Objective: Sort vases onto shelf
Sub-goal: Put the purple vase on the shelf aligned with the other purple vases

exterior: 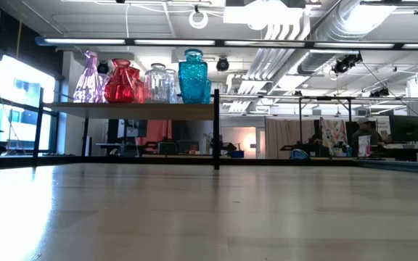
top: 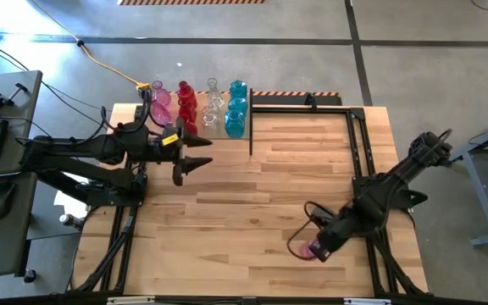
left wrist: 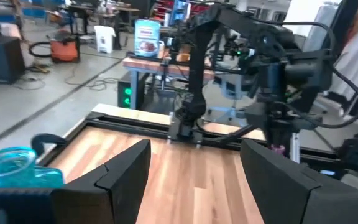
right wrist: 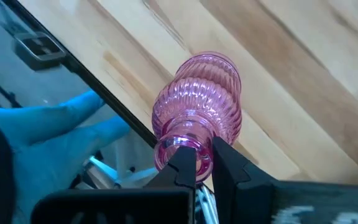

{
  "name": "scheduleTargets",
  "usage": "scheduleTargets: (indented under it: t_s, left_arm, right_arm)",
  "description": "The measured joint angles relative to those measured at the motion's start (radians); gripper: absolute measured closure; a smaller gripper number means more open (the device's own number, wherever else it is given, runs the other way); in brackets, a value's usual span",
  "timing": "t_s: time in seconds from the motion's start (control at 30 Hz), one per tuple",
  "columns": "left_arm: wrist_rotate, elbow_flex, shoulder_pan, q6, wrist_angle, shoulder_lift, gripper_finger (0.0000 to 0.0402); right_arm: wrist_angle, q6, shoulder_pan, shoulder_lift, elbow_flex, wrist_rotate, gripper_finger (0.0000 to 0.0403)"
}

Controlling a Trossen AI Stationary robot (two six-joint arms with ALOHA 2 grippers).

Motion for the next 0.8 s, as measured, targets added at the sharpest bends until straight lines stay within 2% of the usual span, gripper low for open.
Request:
scheduleTargets:
  t_s: [0.5, 0.8]
  left_arm:
    - [0.012, 0.0, -0.077, -0.025, 0.002, 0.17, 0.0161]
    - [0.059, 0.0, -0.112, -0.025, 0.136, 0.29, 0.0161]
  right_arm:
    - [-0.003, -0.303, -0.291, 0.0, 0.177, -0.001, 0.04]
    - [-0.003, -0.397, -0.415, 0.007, 0.245, -0.002, 0.04]
